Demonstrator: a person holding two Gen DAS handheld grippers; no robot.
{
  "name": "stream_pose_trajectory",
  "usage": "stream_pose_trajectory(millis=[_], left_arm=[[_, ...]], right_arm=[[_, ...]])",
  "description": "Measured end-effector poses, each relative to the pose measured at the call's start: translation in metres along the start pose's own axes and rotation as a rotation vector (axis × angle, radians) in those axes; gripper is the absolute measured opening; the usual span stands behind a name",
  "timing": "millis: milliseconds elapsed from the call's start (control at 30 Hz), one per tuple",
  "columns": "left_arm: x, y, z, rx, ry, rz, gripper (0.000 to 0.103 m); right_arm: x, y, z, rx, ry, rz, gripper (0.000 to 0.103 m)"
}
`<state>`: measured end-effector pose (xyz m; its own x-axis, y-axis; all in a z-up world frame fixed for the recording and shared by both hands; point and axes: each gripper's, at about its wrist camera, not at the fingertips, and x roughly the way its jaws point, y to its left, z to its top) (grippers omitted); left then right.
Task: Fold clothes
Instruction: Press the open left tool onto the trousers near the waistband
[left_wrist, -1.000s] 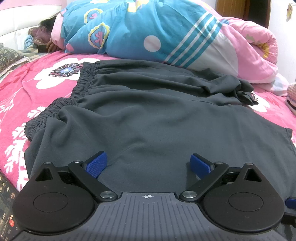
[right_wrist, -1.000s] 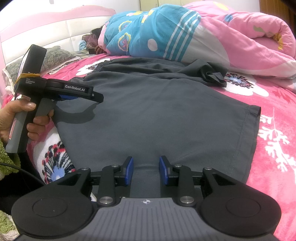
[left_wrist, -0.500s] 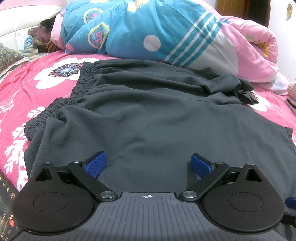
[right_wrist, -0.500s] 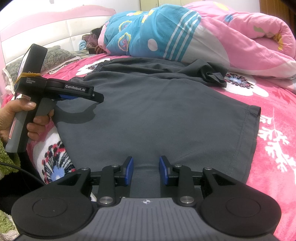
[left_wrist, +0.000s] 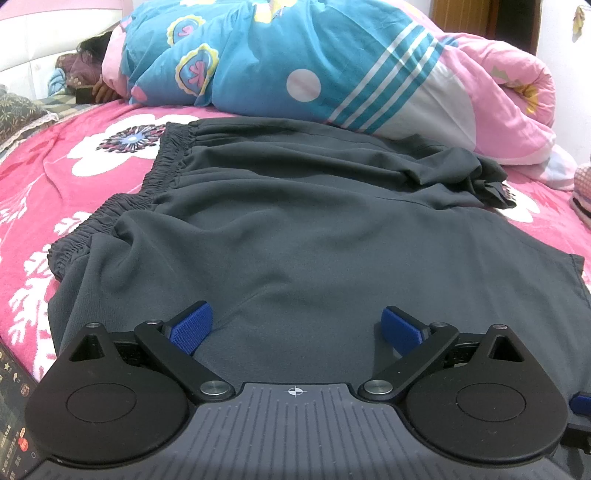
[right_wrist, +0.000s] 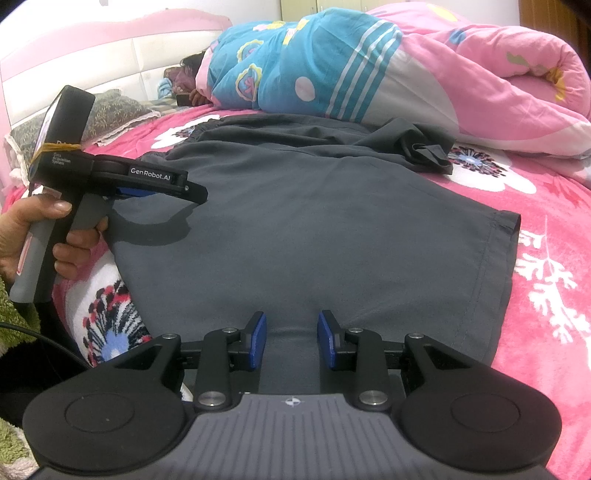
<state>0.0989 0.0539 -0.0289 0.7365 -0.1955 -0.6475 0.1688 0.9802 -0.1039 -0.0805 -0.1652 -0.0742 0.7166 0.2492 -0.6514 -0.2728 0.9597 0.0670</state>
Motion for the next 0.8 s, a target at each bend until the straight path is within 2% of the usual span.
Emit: stream_pose_trajectory(millis=[800], left_arm=[[0.0003,-0.0015,0.0013,0.003,0.01,0.008,0.1]], right_arm=[[0.0,0.0014,0.0003,-0.008,0.006,-0.006,0.033]])
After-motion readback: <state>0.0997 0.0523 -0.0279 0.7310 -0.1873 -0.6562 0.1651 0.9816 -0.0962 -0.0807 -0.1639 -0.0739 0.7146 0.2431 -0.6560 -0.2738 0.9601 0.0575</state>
